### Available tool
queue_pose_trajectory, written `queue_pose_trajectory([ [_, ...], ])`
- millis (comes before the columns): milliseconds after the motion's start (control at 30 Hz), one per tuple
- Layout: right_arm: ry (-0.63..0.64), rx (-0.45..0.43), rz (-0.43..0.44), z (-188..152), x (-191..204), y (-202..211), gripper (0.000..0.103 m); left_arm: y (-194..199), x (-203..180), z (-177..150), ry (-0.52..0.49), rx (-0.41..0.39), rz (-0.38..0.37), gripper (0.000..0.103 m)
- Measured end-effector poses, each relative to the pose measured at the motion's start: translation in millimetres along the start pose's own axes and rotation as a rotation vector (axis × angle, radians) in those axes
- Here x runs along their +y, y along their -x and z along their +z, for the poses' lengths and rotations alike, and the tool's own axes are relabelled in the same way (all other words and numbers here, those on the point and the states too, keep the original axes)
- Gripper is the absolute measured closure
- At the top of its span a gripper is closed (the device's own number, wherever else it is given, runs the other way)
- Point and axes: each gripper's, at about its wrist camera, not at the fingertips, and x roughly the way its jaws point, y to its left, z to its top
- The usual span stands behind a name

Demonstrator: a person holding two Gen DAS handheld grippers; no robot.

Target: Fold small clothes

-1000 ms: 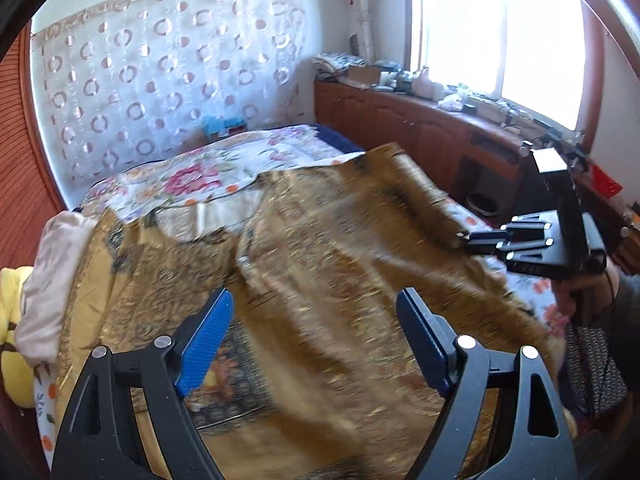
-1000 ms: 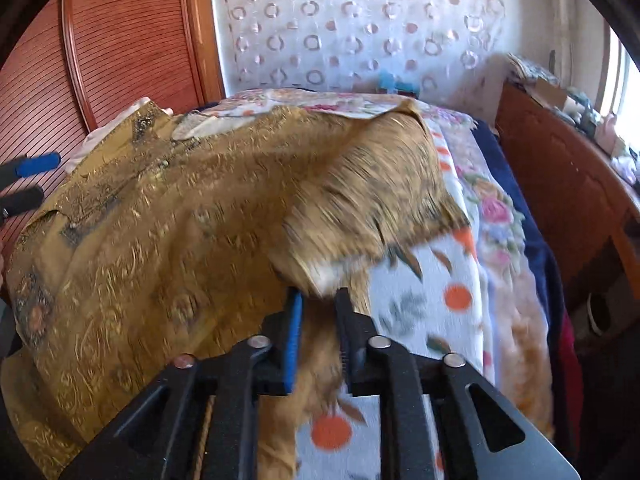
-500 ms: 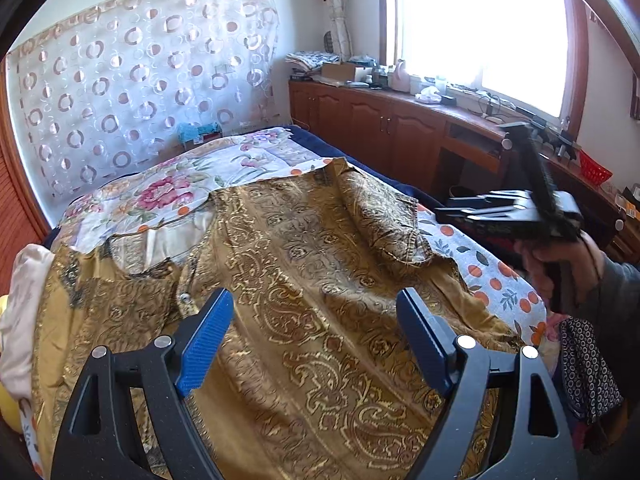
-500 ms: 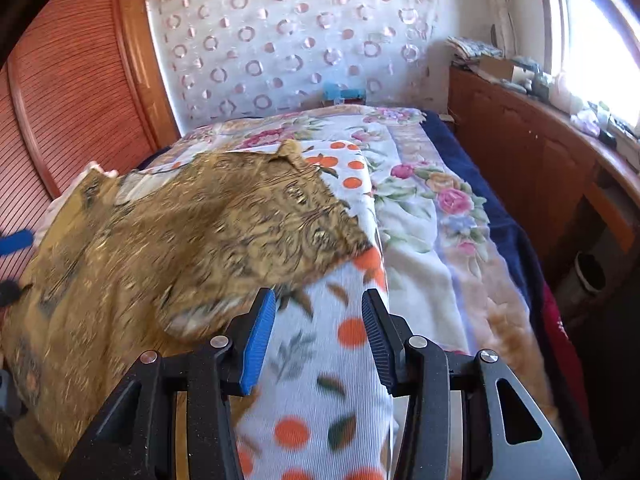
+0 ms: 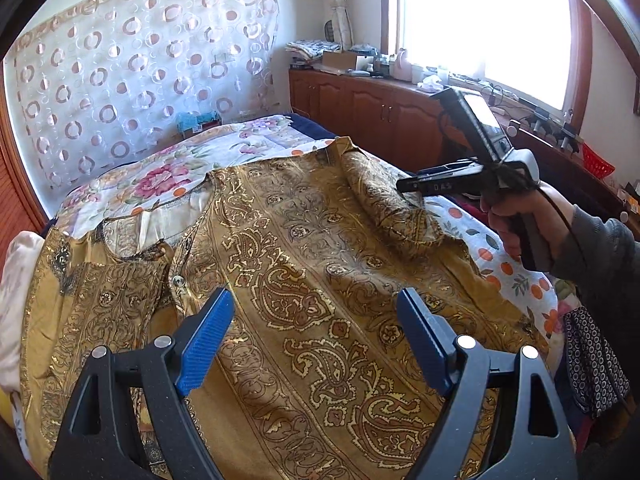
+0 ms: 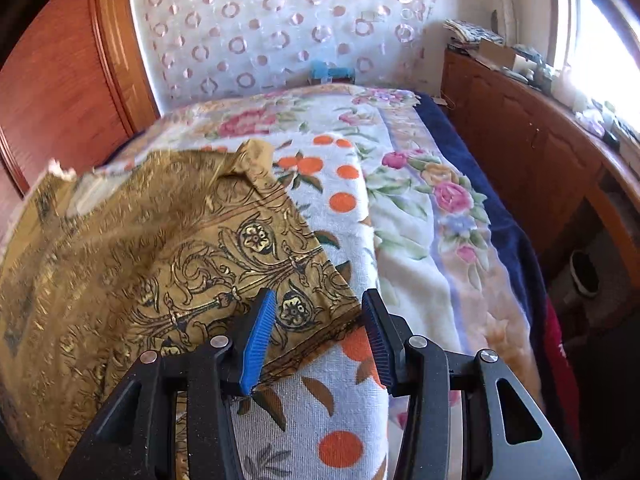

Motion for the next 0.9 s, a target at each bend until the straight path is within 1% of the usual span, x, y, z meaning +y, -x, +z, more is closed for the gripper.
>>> queue_pose_trajectory([
  [100, 0.066, 0.01, -0.049, 2, 9, 0, 0.056, -2, 3, -3, 0.008, 0.01, 0.0, 0.019],
  [167, 0.097, 0.008, -0.045, 2, 12, 2, 0.063, -4, 6, -7, 0.012, 0.016, 0.003, 0.019],
  [200, 0.108, 0.007, -0.04, 2, 13, 3, 0.069, -5, 7, -8, 0.015, 0.019, 0.003, 0.019],
  [233, 0.114, 0.008, -0.042, 2, 13, 4, 0.078, -5, 8, -9, 0.017, 0.021, 0.004, 0.019],
  [300, 0.129, 0.016, -0.051, 4, 13, 6, 0.092, -5, 11, -12, 0.03, 0.025, 0.005, 0.019],
  [333, 0.132, 0.022, -0.037, 4, 13, 7, 0.095, -5, 13, -13, 0.034, 0.026, 0.005, 0.019],
  [367, 0.134, 0.024, -0.021, 5, 13, 10, 0.095, -4, 16, -15, 0.041, 0.026, 0.008, 0.019],
  [433, 0.148, -0.001, 0.004, 7, 16, 21, 0.096, -2, 21, -16, 0.048, 0.025, 0.012, 0.019],
  [533, 0.161, -0.061, 0.071, 15, 29, 48, 0.096, 4, 31, -20, 0.068, 0.02, 0.024, 0.019],
  [633, 0.204, -0.126, 0.158, 25, 57, 76, 0.096, 9, 42, -23, 0.092, 0.013, 0.032, 0.019],
  [733, 0.264, -0.179, 0.236, 35, 95, 95, 0.096, 11, 54, -26, 0.119, 0.014, 0.04, 0.019],
  [800, 0.297, -0.19, 0.256, 39, 116, 98, 0.096, 11, 61, -28, 0.139, 0.02, 0.042, 0.019],
  [833, 0.309, -0.19, 0.25, 41, 125, 96, 0.096, 11, 65, -29, 0.148, 0.022, 0.045, 0.019],
  [867, 0.319, -0.182, 0.246, 42, 133, 92, 0.094, 12, 67, -30, 0.152, 0.022, 0.046, 0.019],
  [900, 0.333, -0.169, 0.25, 42, 140, 89, 0.086, 12, 69, -32, 0.156, 0.021, 0.048, 0.019],
])
